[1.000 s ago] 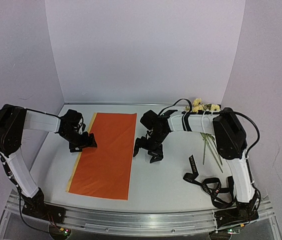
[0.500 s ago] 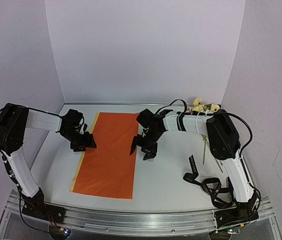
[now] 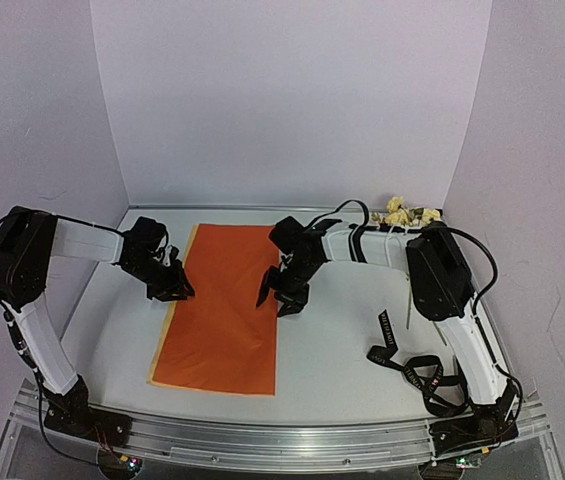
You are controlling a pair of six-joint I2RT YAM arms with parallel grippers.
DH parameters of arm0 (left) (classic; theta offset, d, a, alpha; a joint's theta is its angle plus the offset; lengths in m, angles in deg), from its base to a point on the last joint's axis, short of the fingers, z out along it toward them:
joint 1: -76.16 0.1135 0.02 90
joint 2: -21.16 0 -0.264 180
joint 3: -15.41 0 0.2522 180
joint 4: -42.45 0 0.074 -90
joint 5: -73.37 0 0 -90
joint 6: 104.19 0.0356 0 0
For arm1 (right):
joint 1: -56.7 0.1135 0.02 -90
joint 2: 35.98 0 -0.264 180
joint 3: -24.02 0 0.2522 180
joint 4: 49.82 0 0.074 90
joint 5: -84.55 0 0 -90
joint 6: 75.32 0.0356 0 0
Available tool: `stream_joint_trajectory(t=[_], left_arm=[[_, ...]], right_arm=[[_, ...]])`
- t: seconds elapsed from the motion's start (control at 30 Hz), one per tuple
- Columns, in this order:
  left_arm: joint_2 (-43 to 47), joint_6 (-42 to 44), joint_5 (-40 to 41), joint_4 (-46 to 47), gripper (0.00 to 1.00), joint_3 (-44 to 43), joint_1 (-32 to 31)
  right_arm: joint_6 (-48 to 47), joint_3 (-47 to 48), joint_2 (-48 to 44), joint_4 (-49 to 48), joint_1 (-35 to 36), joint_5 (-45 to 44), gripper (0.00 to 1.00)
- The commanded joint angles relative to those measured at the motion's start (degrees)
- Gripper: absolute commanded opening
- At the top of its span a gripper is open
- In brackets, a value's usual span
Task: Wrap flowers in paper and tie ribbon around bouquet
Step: Pick up the corner of the folded wrapping paper at the center of the board.
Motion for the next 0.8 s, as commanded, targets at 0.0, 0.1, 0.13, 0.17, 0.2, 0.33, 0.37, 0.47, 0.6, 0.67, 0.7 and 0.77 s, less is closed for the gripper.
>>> stream_joint_trajectory(t=[0.0,0.1,0.13,0.17,0.2,0.33,0.37,0.47,0.6,0.67,0.7,0.77], left_arm=[[2.6,-0.4,-1.0,1.5,0.18,0.3,0.3],[3.2,-0.1,1.1,0.5,0.13,0.4,0.3],[3.4,0.1,2.2,-0.2,0.13,0.4,0.3],[3.6,0.3,3.6,-0.9,0.15,0.3,0.3],[3.9,0.5,5.1,-1.7,0.18,0.3,0.3],[7.1,1.0,9.2,-3.3,0.32,1.5,0.4],[7.5,1.2,9.8,-3.8,0.36,1.7,0.5],[7.5,2.2,9.8,-3.6,0.42,2.6,1.1],[4.3,3.6,9.3,-2.1,0.46,1.6,1.4],[2.2,3.9,9.4,-1.8,0.48,0.5,1.5],[1.2,3.9,9.7,-1.8,0.48,0.0,1.5],[-0.2,3.8,10.2,-2.1,0.52,-0.9,1.5]], right_arm=[[0.4,1.1,2.4,0.3,0.2,-0.8,0.60],[0.6,1.2,2.6,0.3,0.2,-0.8,0.60],[0.7,1.3,2.6,0.3,0.2,-0.8,0.60],[0.7,1.3,2.7,0.3,0.2,-0.9,0.60],[0.7,1.3,2.7,0.3,0.2,-0.9,0.60],[0.5,1.2,2.7,0.4,0.2,-0.9,0.60],[0.6,1.1,2.7,0.4,0.2,-0.9,0.60],[0.5,1.0,2.7,0.3,0.2,-0.9,0.60],[0.5,1.0,3.0,0.4,0.2,-0.8,0.60],[0.6,1.2,3.2,0.4,0.2,-0.7,0.60],[0.6,1.3,3.2,0.4,0.2,-0.7,0.60],[0.7,1.5,3.3,0.4,0.2,-0.6,0.60]])
